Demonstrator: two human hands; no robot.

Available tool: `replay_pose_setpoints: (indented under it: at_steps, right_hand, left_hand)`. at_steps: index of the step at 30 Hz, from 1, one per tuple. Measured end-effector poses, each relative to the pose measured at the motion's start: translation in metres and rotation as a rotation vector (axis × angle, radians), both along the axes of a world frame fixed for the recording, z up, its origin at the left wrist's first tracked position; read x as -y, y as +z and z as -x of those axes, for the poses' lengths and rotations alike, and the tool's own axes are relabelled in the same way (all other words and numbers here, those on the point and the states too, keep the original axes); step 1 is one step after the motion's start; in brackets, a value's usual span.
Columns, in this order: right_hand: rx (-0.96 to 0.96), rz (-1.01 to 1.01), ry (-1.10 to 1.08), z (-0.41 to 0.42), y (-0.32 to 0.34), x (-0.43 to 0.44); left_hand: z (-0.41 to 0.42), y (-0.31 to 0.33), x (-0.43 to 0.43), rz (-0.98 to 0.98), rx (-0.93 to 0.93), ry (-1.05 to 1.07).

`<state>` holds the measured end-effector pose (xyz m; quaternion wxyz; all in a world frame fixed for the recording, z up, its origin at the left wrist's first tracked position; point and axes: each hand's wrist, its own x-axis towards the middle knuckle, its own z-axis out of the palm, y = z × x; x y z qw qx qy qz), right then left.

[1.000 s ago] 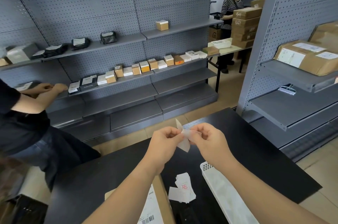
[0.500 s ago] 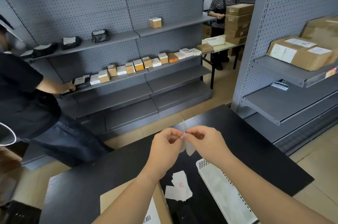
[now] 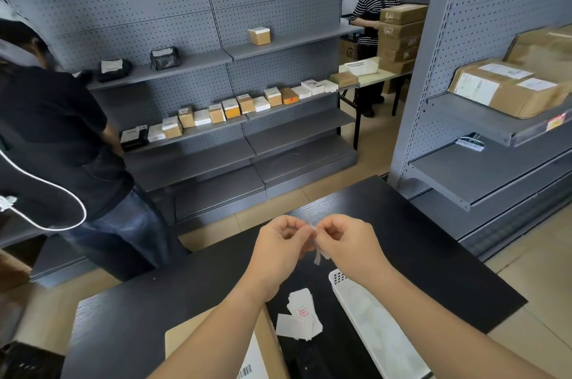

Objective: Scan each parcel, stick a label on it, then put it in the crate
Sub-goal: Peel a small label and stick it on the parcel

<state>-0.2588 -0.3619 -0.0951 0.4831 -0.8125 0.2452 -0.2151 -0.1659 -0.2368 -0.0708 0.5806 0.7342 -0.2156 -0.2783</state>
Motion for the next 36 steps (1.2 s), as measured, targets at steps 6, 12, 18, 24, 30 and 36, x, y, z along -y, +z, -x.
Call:
replay_pose_setpoints:
  at_steps: [6,12,18,24,30,36]
  right_hand:
    - [-0.029,0.001,0.008,0.006,-0.001,0.007]
    - [-0.024,-0.196,-0.161,0.02,-0.016,0.016]
    - [-0.075,-0.317,-0.29,0.043,-0.036,0.025]
    - [-0.133,-0.347,-0.344,0.07,-0.058,0.033]
    - [-0.148,-0.374,-0.41,0.091,-0.088,0.038]
    - [-0.19,-0.417,-0.418,0.102,-0.108,0.041]
  left_hand:
    - [0.001,-0.003,0.005,-0.036,0.068,-0.037]
    - [0.006,-0.017,0.012,-0.044,-0.07,-0.023]
    - [0.011,-0.046,0.018,-0.095,-0.21,0.026]
    - [0.019,-0.07,0.024,-0.158,-0.235,0.044]
    - [0.026,-0.1,0.031,-0.236,-0.279,0.05]
    - [0.032,-0.121,0.037,-0.254,-0.323,0.04]
